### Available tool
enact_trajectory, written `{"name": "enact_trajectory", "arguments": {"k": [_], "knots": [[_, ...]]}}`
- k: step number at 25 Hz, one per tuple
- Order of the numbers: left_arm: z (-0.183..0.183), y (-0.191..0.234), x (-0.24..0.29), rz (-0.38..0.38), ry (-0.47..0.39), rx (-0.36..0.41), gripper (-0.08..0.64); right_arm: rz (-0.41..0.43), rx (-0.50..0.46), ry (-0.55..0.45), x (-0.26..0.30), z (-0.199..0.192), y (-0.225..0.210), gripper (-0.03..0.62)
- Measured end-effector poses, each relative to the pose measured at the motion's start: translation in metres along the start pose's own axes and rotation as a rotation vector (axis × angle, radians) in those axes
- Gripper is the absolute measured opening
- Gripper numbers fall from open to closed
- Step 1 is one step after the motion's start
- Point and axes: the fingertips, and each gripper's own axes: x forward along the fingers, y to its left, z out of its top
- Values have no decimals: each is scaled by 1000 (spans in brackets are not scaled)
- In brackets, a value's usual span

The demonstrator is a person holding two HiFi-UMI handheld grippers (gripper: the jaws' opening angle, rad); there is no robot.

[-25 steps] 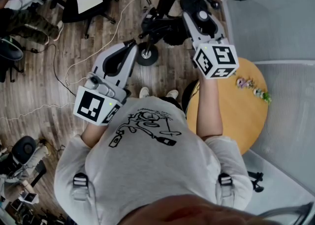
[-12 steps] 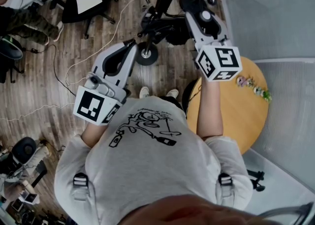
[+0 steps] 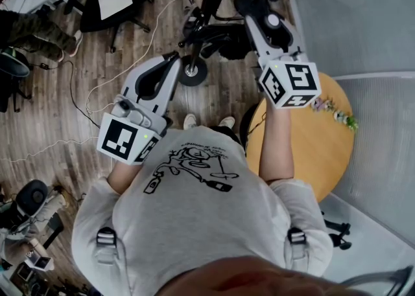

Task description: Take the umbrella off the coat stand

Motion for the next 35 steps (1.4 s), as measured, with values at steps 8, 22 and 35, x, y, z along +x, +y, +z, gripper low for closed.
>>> {"name": "enact_trajectory", "arguments": {"k": [8, 22, 35], "knots": [[-1, -4, 2, -3, -2, 1, 9, -9, -1, -8, -9, 4, -3, 216], [4, -10, 2, -22, -6, -3, 9, -27, -17, -15, -23, 18, -2, 216], [4, -9, 0, -22, -7, -5, 9, -38, -23, -41, -25, 30, -3, 216]]}}
